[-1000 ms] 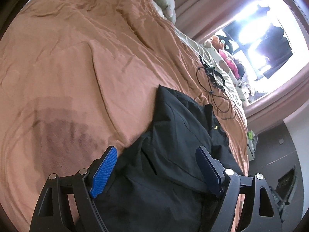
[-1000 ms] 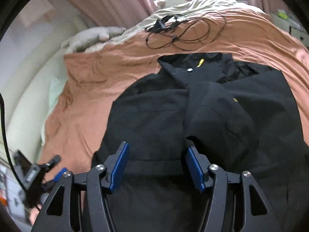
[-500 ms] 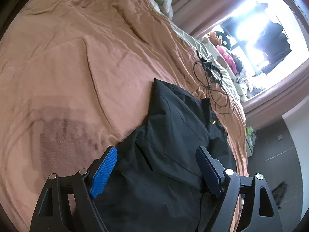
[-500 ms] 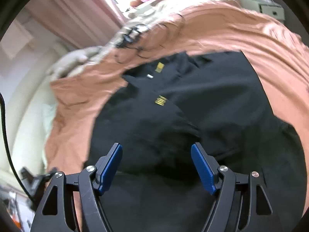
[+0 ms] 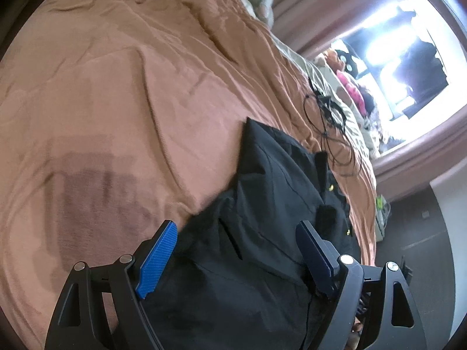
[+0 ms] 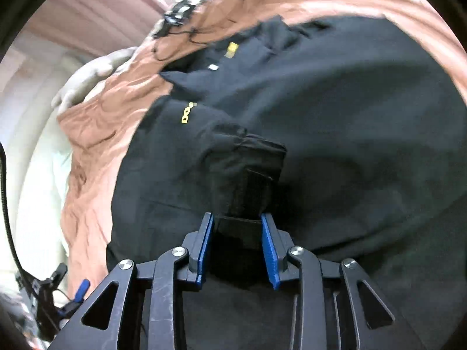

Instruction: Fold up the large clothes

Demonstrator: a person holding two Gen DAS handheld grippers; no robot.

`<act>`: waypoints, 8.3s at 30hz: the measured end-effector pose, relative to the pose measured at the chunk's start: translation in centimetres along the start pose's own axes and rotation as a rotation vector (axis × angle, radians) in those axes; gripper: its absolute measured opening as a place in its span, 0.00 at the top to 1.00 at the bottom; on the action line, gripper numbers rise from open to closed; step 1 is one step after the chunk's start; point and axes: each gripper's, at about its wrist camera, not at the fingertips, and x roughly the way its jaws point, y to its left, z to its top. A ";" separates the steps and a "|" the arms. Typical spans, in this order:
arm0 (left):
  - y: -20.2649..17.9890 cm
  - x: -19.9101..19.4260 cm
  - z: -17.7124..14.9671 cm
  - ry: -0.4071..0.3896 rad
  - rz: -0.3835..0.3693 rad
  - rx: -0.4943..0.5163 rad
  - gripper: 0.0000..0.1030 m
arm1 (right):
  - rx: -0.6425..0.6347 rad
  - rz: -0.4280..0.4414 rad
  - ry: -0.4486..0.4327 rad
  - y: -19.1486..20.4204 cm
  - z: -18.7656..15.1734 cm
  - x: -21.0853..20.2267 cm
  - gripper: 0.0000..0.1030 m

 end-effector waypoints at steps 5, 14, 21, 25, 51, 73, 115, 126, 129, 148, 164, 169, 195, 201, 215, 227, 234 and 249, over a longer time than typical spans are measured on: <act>1.6 -0.7 0.6 -0.030 0.007 -0.066 0.18 | -0.045 0.081 -0.018 5.3 0.7 0.0 0.65; 2.4 -0.3 0.9 -0.019 0.009 -0.093 0.18 | -0.146 0.343 0.015 11.6 -0.8 1.0 0.64; 2.2 -0.1 1.0 -0.010 0.015 -0.076 0.18 | -0.169 0.265 -0.017 8.6 -1.6 -1.2 0.64; 1.2 0.2 0.5 0.004 0.021 -0.043 0.18 | -0.174 0.176 -0.046 5.3 -2.1 -3.3 0.62; -4.2 -7.2 -10.7 0.044 0.066 0.443 0.18 | -0.007 -0.108 -0.229 -14.3 -9.4 -21.3 0.20; 5.0 -22.2 -16.7 -0.112 0.077 0.428 0.01 | 0.044 -0.131 -0.407 -24.7 -25.0 -31.1 0.05; 14.9 -14.2 -19.5 0.134 -0.085 0.175 0.60 | 0.266 0.261 -0.294 -30.2 -29.1 -25.1 0.46; 16.2 -16.5 -20.1 0.170 -0.389 0.095 0.60 | 0.272 0.418 -0.281 -30.0 -30.8 -24.7 0.54; 15.3 -17.1 -20.1 0.162 -0.408 0.119 0.60 | 0.268 0.416 -0.267 -29.6 -31.3 -24.2 0.54; 16.6 -14.9 -20.7 0.110 -0.143 0.040 0.83 | 0.338 0.265 -0.340 -29.1 -30.2 -23.8 0.95; 14.4 -25.1 -18.5 -0.091 -0.240 0.041 0.96 | 0.208 0.370 -0.470 -21.9 -30.8 -34.6 0.97; 14.2 -29.2 -19.2 -0.137 -0.274 0.043 0.96 | 0.166 0.393 -0.477 -20.2 -32.9 -37.2 0.97; 15.7 -41.4 -23.3 -0.237 -0.375 0.034 0.96 | 0.049 0.440 -0.504 -16.4 -40.0 -44.3 0.97; 15.5 -43.4 -23.3 -0.270 -0.412 0.034 0.96 | 0.036 0.466 -0.519 -16.3 -40.4 -45.8 0.97; 14.1 -45.6 -20.8 -0.295 -0.442 0.050 0.96 | -0.008 0.464 -0.535 -13.4 -38.4 -47.0 0.97; 7.1 -39.5 -12.3 -0.319 -0.443 0.072 0.96 | 0.033 0.434 -0.580 -12.8 -27.7 -44.4 0.97; 2.0 -33.8 -6.1 -0.300 -0.385 0.099 0.95 | 0.068 0.419 -0.571 -12.4 -20.2 -41.5 0.97; -1.7 -20.2 0.7 -0.216 -0.232 0.117 0.95 | 0.119 0.343 -0.484 -14.3 -8.9 -31.3 0.97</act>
